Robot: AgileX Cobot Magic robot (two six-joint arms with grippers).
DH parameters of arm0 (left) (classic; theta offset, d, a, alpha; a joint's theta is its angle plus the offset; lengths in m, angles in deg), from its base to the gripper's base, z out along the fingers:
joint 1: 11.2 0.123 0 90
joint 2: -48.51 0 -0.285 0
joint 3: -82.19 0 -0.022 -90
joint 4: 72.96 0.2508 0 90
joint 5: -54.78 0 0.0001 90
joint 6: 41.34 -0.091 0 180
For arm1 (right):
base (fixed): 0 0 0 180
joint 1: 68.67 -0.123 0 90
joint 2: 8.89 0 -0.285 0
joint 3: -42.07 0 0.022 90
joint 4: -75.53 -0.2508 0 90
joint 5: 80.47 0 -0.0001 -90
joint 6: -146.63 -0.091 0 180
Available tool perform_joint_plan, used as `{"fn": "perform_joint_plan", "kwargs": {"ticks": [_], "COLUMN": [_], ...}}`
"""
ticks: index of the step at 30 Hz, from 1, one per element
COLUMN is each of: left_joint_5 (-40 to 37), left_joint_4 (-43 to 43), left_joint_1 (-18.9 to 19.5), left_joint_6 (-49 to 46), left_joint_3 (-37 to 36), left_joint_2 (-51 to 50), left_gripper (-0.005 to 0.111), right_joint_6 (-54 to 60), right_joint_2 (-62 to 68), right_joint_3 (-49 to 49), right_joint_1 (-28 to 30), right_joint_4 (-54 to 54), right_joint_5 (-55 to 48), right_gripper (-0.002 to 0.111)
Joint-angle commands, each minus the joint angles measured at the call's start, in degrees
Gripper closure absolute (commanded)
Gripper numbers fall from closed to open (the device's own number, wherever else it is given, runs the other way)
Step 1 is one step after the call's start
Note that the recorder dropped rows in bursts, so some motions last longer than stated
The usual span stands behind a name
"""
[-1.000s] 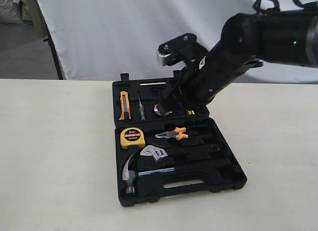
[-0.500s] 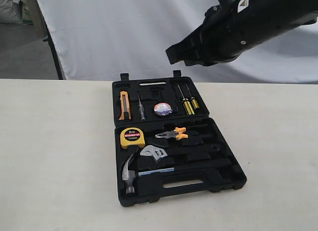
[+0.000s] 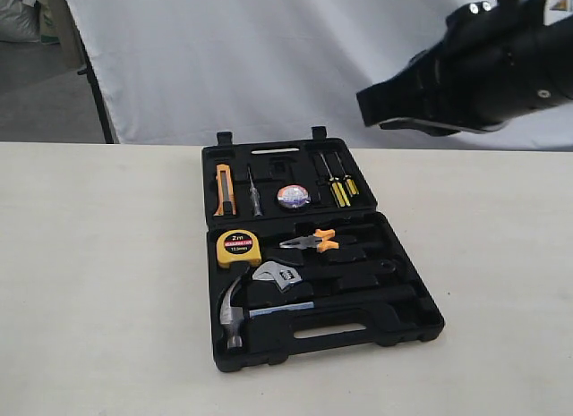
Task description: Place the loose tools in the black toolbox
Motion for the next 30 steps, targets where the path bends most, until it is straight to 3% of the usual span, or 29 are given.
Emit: {"fn": "perform_joint_plan", "kwargs": {"ticks": [1,5,12,22,30], "left_joint_5": [0.41,0.41,0.41,0.41,0.41], "left_joint_4": [0.25,0.25,0.25,0.25,0.25], "left_joint_1": [1.45,1.45,1.45,1.45,1.45], "left_joint_6": [0.27,0.27,0.27,0.27,0.27], "left_joint_3": [0.15,0.15,0.15,0.15,0.15], "left_joint_2": [0.18,0.18,0.18,0.18,0.18], "left_gripper": [0.106,0.106,0.106,0.106,0.106], "right_joint_6": [-0.54,-0.54,-2.04,-6.28,-8.91], "right_joint_2": [-6.9,-12.91,-21.3,-32.89,-50.24], "right_joint_3": [6.37,10.87,18.86,30.56,51.42], "right_joint_1": [0.33,0.33,0.33,0.33,0.33], "right_joint_4": [0.09,0.2,-0.51,-1.13,-1.13], "right_joint_5": [4.2,4.32,13.23,15.42,33.04], "right_gripper": [0.109,0.109,0.109,0.109,0.109]}}
